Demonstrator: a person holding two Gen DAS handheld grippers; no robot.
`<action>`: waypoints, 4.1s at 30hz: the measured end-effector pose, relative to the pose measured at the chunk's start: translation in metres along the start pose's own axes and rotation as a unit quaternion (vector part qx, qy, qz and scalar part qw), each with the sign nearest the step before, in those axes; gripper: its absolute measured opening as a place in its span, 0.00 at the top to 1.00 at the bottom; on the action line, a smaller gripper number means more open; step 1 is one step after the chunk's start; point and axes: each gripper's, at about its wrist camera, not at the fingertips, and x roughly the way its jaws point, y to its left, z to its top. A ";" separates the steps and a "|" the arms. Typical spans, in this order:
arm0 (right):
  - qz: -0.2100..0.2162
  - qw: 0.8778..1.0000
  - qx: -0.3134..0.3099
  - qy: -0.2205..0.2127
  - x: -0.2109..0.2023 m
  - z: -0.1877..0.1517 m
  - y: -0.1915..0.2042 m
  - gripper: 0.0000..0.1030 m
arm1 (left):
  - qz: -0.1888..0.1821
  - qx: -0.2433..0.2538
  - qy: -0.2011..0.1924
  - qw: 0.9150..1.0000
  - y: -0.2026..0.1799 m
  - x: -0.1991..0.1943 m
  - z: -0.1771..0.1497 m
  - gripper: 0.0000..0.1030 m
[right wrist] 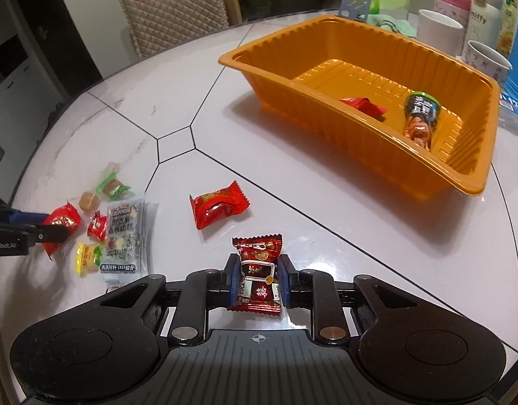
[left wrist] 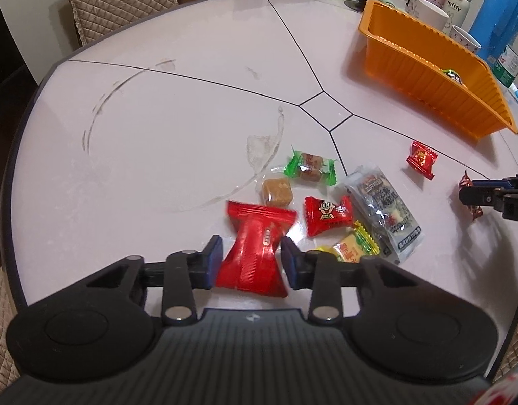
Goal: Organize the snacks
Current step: 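Grasp the large red candy packet with the left tool while the right tool grasps brown chocolate packets, then carry both packets into the orange tray and open both tools to release them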
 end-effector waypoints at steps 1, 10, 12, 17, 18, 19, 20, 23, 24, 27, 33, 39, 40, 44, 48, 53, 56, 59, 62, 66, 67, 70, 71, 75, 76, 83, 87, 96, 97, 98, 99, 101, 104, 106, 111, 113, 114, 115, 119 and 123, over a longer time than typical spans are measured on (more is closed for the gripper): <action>0.000 1.000 0.002 -0.001 -0.001 0.000 -0.001 0.77 | 0.002 0.001 0.001 1.000 -0.001 0.001 0.000 0.71; 0.006 1.000 0.020 -0.009 -0.015 -0.003 -0.006 0.77 | 0.005 0.001 -0.003 1.000 -0.005 -0.006 -0.003 0.78; 0.008 1.000 0.024 -0.013 -0.020 -0.003 -0.007 0.77 | 0.006 -0.001 -0.005 1.000 -0.006 -0.010 -0.003 0.78; 0.015 0.999 0.034 -0.023 -0.035 -0.003 -0.011 0.77 | -0.006 -0.005 -0.021 1.000 -0.013 -0.029 -0.002 0.78; 0.016 0.999 0.036 -0.025 -0.038 -0.003 -0.012 0.77 | -0.009 -0.005 -0.024 1.000 -0.015 -0.034 -0.001 0.78; 0.017 0.999 0.038 -0.026 -0.041 -0.004 -0.013 0.77 | -0.014 -0.004 -0.029 0.999 -0.018 -0.038 0.000 0.78; 0.018 0.999 0.040 -0.028 -0.044 -0.004 -0.014 0.77 | -0.018 -0.002 -0.032 0.999 -0.021 -0.042 0.001 0.78; 0.021 0.998 0.049 -0.033 -0.053 -0.004 -0.017 0.77 | -0.032 0.006 -0.044 0.998 -0.034 -0.053 0.008 0.78; 0.022 0.998 0.052 -0.035 -0.057 -0.004 -0.019 0.77 | -0.037 0.010 -0.049 0.998 -0.038 -0.055 0.010 0.78; 0.021 0.997 0.058 -0.041 -0.066 -0.003 -0.024 0.77 | -0.056 0.023 -0.060 0.996 -0.054 -0.064 0.020 0.78; 0.017 0.996 0.066 -0.057 -0.083 0.002 -0.034 0.77 | -0.091 0.060 -0.078 0.991 -0.095 -0.067 0.042 0.78; 0.007 0.994 0.076 -0.079 -0.099 0.017 -0.049 0.77 | -0.116 0.089 -0.094 0.985 -0.130 -0.061 0.069 0.78; 0.005 0.993 0.078 -0.083 -0.101 0.021 -0.052 0.77 | -0.118 0.094 -0.096 0.984 -0.136 -0.060 0.074 0.78; -0.003 0.991 0.088 -0.097 -0.104 0.037 -0.066 0.77 | -0.127 0.110 -0.104 0.980 -0.156 -0.051 0.098 0.78; -0.010 0.989 0.099 -0.113 -0.104 0.057 -0.079 0.77 | -0.133 0.119 -0.108 0.978 -0.173 -0.039 0.124 0.78; -0.019 0.985 0.117 -0.127 -0.094 0.080 -0.092 0.77 | -0.135 0.130 -0.111 0.976 -0.187 -0.022 0.156 0.78; -0.024 0.983 0.123 -0.131 -0.085 0.093 -0.097 0.77 | -0.132 0.131 -0.110 0.976 -0.190 -0.011 0.172 0.78; -0.029 0.983 0.128 -0.130 -0.074 0.102 -0.102 0.77 | -0.121 0.136 -0.106 0.977 -0.192 0.003 0.185 0.78; -0.035 0.983 0.134 -0.124 -0.059 0.108 -0.106 0.77 | -0.111 0.135 -0.099 0.980 -0.191 0.018 0.196 0.78; -0.039 0.982 0.146 -0.112 -0.040 0.114 -0.112 0.77 | -0.108 0.132 -0.090 0.981 -0.189 0.035 0.208 0.78; -0.039 0.982 0.150 -0.109 -0.036 0.114 -0.114 0.77 | -0.107 0.132 -0.088 0.981 -0.189 0.039 0.211 0.78; -0.043 0.982 0.155 -0.102 -0.026 0.116 -0.118 0.77 | -0.108 0.131 -0.083 0.982 -0.190 0.050 0.217 0.78; -0.043 0.982 0.157 -0.100 -0.023 0.116 -0.119 0.77 | -0.109 0.131 -0.081 0.982 -0.190 0.053 0.219 0.78; -0.045 0.981 0.168 -0.090 -0.012 0.115 -0.124 0.77 | -0.108 0.136 -0.071 0.982 -0.192 0.067 0.223 0.78; -0.047 0.981 0.169 -0.087 -0.010 0.115 -0.125 0.77 | -0.108 0.136 -0.069 0.982 -0.192 0.070 0.223 0.78; -0.050 0.980 0.177 -0.078 -0.001 0.115 -0.126 0.77 | -0.109 0.143 -0.056 0.982 -0.195 0.084 0.222 0.78; -0.051 0.979 0.181 -0.077 0.000 0.115 -0.127 0.77 | -0.108 0.143 -0.053 0.982 -0.194 0.087 0.224 0.78; -0.049 0.978 0.185 -0.077 -0.001 0.115 -0.126 0.77 | -0.103 0.140 -0.059 0.983 -0.188 0.084 0.224 0.69; -0.049 0.978 0.186 -0.077 -0.001 0.115 -0.126 0.77 | -0.103 0.139 -0.058 0.983 -0.187 0.083 0.224 0.69; -0.048 0.978 0.186 -0.077 0.000 0.115 -0.126 0.77 | -0.103 0.138 -0.058 0.983 -0.186 0.082 0.224 0.69; -0.048 0.978 0.186 -0.076 -0.001 0.114 -0.126 0.77 | -0.102 0.137 -0.058 0.984 -0.185 0.081 0.224 0.69; -0.048 0.978 0.186 -0.076 -0.001 0.114 -0.124 0.77 | -0.101 0.134 -0.059 0.984 -0.183 0.079 0.222 0.69; -0.048 0.978 0.186 -0.078 -0.001 0.114 -0.122 0.77 | -0.099 0.131 -0.059 0.985 -0.181 0.075 0.221 0.69; -0.047 0.978 0.187 -0.081 -0.002 0.115 -0.121 0.77 | -0.100 0.129 -0.060 0.985 -0.179 0.073 0.219 0.69; -0.047 0.975 0.194 -0.094 -0.006 0.117 -0.121 0.76 | -0.102 0.122 -0.063 0.985 -0.177 0.066 0.218 0.66; -0.047 0.975 0.196 -0.098 -0.007 0.119 -0.121 0.75 | -0.104 0.118 -0.063 0.986 -0.175 0.063 0.217 0.64; -0.045 0.974 0.197 -0.099 -0.008 0.119 -0.122 0.72 | -0.105 0.116 -0.064 0.986 -0.175 0.062 0.217 0.62; -0.046 0.974 0.199 -0.101 -0.009 0.119 -0.122 0.69 | -0.105 0.115 -0.065 0.986 -0.174 0.060 0.216 0.61; -0.050 0.971 0.200 -0.121 -0.017 0.118 -0.121 0.39 | -0.107 0.107 -0.071 0.986 -0.172 0.053 0.216 0.59; -0.051 0.972 0.194 -0.119 -0.021 0.118 -0.119 0.39 | -0.106 0.102 -0.076 0.986 -0.170 0.046 0.214 0.57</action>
